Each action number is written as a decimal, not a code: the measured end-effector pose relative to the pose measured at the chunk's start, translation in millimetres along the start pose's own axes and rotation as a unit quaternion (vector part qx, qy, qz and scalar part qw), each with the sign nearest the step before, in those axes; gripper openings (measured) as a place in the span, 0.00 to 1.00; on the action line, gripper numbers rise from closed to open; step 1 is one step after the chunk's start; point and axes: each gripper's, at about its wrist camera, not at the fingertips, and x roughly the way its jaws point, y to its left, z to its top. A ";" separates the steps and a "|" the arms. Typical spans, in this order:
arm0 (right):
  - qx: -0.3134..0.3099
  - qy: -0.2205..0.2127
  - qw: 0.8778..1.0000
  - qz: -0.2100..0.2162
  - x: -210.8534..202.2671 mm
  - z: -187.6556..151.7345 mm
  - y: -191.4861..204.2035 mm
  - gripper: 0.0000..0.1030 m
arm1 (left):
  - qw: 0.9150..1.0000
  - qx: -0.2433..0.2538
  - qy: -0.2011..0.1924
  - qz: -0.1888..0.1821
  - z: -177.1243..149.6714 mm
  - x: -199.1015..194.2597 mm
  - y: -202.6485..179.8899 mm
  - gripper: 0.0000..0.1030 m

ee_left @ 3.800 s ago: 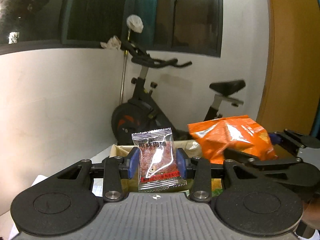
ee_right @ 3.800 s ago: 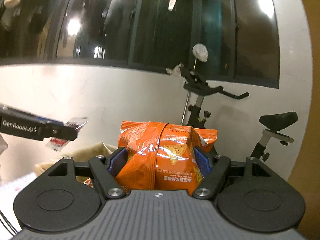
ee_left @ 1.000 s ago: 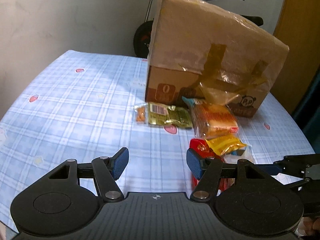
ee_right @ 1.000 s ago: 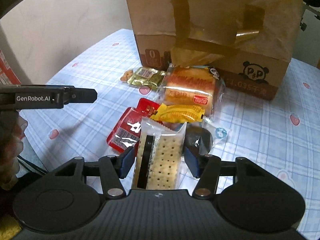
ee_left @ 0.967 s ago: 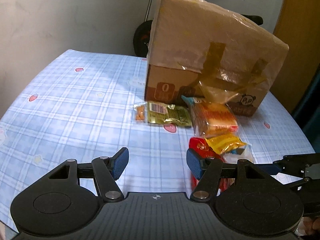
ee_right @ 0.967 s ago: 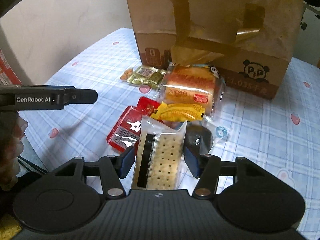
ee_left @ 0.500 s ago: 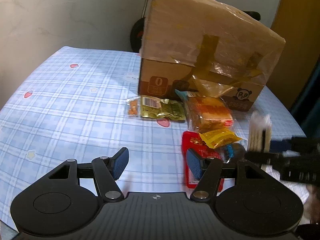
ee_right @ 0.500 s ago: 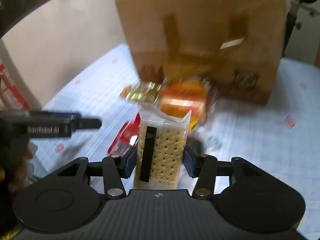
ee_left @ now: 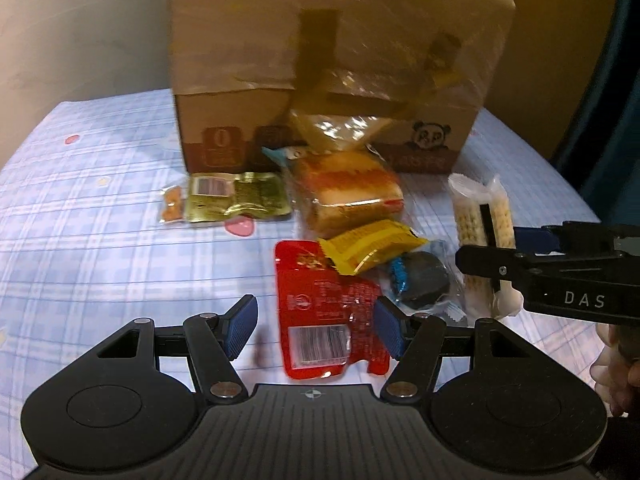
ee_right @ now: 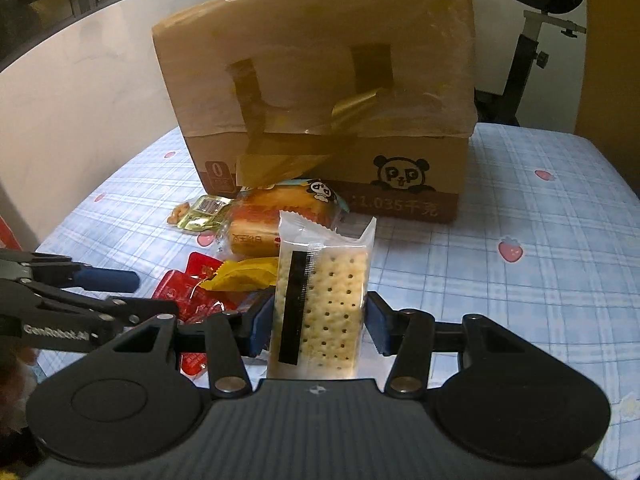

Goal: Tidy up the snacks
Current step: 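Grasp the cracker pack with the right tool while the left tool grasps the red sausage pack, then lift both snacks over the box and release them inside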

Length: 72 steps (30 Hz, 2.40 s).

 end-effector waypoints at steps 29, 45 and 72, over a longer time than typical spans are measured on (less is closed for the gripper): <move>0.056 0.010 0.998 0.011 11.1 -13.7 -17.2 0.50 | 0.999 0.007 -0.034 0.014 -17.2 -7.0 -1.5 0.24; 0.055 0.011 0.998 0.011 11.7 -12.6 -16.6 0.50 | 0.999 0.046 -0.025 0.002 -14.7 1.3 -11.4 0.34; 0.043 -0.028 0.999 0.010 -9.2 1.2 -15.0 0.48 | 0.987 0.010 -0.159 0.009 26.0 -71.0 23.4 0.17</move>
